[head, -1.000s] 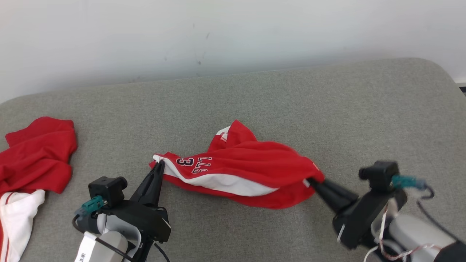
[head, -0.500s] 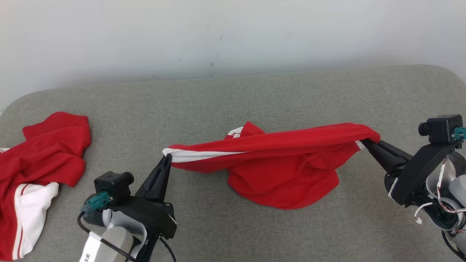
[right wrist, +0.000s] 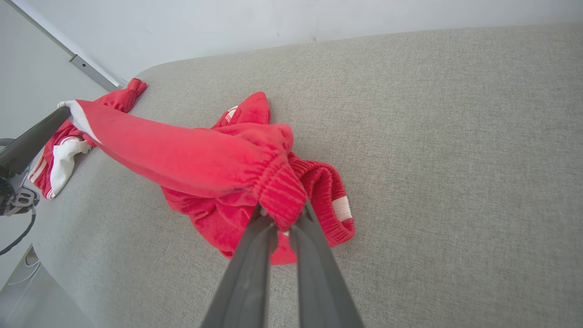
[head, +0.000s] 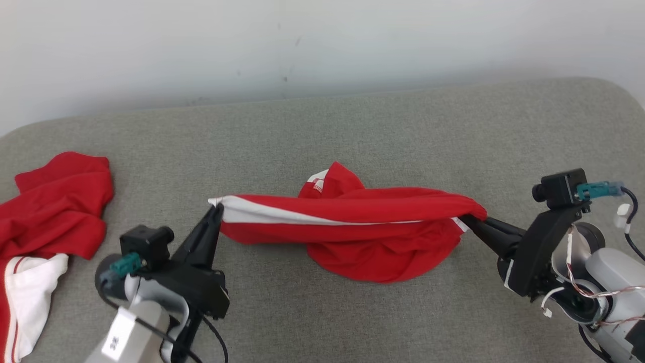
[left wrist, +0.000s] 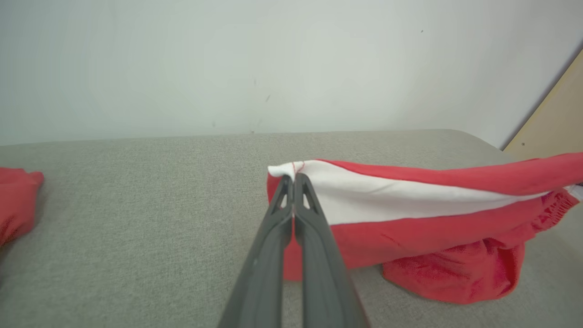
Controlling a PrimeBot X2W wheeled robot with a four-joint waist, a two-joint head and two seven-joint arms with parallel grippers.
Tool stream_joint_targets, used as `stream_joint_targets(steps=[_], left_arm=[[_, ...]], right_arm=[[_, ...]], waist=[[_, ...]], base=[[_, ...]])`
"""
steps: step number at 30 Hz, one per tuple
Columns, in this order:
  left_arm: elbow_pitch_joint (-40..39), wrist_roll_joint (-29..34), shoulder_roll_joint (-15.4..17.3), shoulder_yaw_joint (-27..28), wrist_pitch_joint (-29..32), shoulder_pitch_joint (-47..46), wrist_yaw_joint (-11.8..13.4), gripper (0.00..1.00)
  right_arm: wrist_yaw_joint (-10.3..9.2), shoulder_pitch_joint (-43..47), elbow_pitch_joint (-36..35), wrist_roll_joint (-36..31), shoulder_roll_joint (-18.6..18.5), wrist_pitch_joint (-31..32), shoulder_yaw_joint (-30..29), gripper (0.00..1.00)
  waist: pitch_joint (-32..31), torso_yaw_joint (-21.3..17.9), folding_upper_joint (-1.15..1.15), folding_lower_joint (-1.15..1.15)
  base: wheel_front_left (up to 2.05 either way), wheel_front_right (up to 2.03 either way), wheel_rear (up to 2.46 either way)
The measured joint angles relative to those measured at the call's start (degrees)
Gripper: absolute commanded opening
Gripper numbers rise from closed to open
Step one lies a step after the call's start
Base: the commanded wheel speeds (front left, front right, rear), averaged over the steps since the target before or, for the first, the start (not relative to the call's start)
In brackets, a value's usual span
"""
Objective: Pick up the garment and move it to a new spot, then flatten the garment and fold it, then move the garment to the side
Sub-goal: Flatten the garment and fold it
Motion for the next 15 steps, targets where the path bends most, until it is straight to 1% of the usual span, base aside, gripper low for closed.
stream_joint_targets(steps=[4, 6, 8, 10, 12, 15], left_arm=[[2.6, 0.3, 1.4, 0.2, 0.5, -4.0, -0.5, 0.0], [3.2, 0.7, 2.0, 0.2, 0.7, -5.0, -0.5, 0.0], [3.7, 1.0, 2.7, 0.6, 0.9, -6.8, -1.0, 0.0], [4.2, 1.0, 2.6, 0.9, 0.9, -9.1, -1.1, 0.0], [4.9, 1.0, 2.4, 1.0, 1.2, -11.3, -1.8, 0.0], [6.2, 0.9, 2.7, 0.6, 2.9, -14.4, -3.0, 0.0]], right_arm=[[-0.09, -2.9, 2.6, -0.1, 2.8, 0.1, 0.0, 0.0], [-0.1, -3.7, 3.1, -0.1, 3.4, 0.0, -0.1, 0.0], [-0.6, -5.8, 4.4, -0.9, 4.3, -0.3, -0.4, 0.0], [-1.1, -7.8, 5.7, -1.7, 5.1, -1.1, -1.0, 0.0], [-1.36, -9.2, 6.9, -2.3, 5.8, -1.0, -0.6, 0.0], [-1.49, -12.1, 9.7, -2.8, 8.0, 0.5, 0.5, 0.0]], waist=[[1.1, -0.7, 0.0, 0.0], [1.5, -0.9, 0.0, 0.0], [2.2, -1.2, 0.0, 0.0], [3.0, -1.4, 0.0, 0.0], [3.8, -1.5, 0.0, 0.0], [5.1, -1.5, 0.0, 0.0]], base=[[0.0, 0.0, 0.0], [0.0, 0.0, 0.0], [0.0, 0.0, 0.0], [0.0, 0.0, 0.0], [0.0, 0.0, 0.0], [0.0, 0.0, 0.0]])
